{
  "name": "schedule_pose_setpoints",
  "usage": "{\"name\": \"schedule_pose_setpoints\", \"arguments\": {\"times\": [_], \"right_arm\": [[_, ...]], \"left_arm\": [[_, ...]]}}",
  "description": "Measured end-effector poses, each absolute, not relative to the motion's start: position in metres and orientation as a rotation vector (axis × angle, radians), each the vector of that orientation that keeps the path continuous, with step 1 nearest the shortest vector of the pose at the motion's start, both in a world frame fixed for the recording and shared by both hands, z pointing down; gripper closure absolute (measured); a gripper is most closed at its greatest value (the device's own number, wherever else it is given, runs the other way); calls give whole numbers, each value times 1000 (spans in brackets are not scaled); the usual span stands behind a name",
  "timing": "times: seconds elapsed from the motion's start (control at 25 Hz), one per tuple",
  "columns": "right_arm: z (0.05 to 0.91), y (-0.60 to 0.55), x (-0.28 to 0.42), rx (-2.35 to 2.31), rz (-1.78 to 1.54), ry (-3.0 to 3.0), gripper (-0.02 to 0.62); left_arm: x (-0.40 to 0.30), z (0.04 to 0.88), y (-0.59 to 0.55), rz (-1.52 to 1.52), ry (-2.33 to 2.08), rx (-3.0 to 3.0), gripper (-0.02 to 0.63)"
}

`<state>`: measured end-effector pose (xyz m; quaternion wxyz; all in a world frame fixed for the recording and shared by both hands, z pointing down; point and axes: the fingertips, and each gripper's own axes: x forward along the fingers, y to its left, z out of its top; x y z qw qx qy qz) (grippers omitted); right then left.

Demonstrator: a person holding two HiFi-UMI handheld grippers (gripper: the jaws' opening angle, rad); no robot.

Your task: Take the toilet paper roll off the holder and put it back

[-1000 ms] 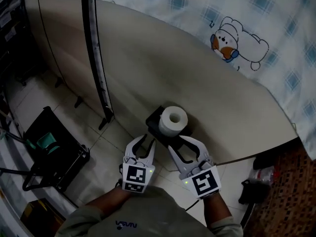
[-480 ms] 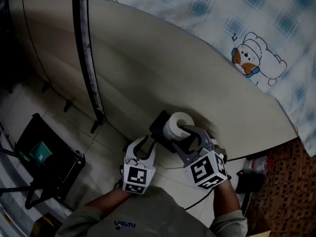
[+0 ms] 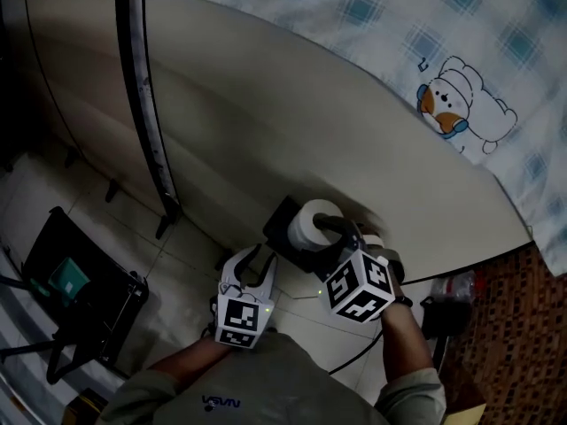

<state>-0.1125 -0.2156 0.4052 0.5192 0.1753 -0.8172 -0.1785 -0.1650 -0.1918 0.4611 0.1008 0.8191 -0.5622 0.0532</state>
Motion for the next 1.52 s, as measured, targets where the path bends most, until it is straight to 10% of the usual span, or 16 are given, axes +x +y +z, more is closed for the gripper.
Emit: {"name": "schedule_pose_setpoints", "arguments": {"times": [0.92,1.52], "right_arm": [[365,-203,-72,629,-369,-2211,417],[350,-181,36,1173,137,-2616,419]], "left_arm": [[-128,463,-179,200,-1695,2412,508],[-86,490,-177,319,-1626,2417,377]]}}
